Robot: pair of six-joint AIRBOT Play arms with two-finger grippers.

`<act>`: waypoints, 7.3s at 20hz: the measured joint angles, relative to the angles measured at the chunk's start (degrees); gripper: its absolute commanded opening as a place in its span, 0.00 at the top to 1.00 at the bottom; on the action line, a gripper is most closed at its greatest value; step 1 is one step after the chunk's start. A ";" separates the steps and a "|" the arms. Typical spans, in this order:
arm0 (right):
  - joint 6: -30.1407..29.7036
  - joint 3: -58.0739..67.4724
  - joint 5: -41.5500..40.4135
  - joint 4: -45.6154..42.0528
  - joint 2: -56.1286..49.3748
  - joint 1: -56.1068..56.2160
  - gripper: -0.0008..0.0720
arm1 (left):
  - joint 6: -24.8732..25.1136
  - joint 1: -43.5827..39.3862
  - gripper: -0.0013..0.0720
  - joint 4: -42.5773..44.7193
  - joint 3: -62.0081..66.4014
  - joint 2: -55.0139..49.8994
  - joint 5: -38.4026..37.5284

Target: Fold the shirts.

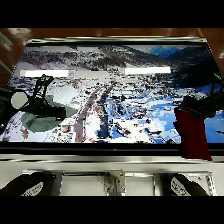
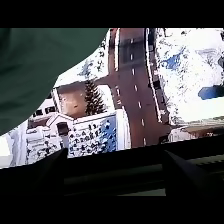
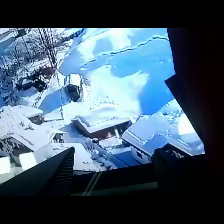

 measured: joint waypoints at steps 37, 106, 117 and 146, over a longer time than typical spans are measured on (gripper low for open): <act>-2.29 -0.02 -9.97 3.50 0.00 -0.02 0.13 | -3.28 29.40 0.01 3.02 0.17 -10.95 3.21; -17.44 -9.88 -16.35 30.01 -25.92 10.38 0.49 | 2.78 -16.28 0.93 -39.10 -8.28 -25.64 24.52; -21.16 1.51 -16.96 28.06 -16.94 14.45 0.90 | 4.37 -9.49 0.93 -21.53 6.58 -12.83 18.43; -4.98 -12.15 -14.99 20.24 4.07 14.67 0.90 | 1.46 -5.53 0.93 -5.18 19.12 -8.94 4.26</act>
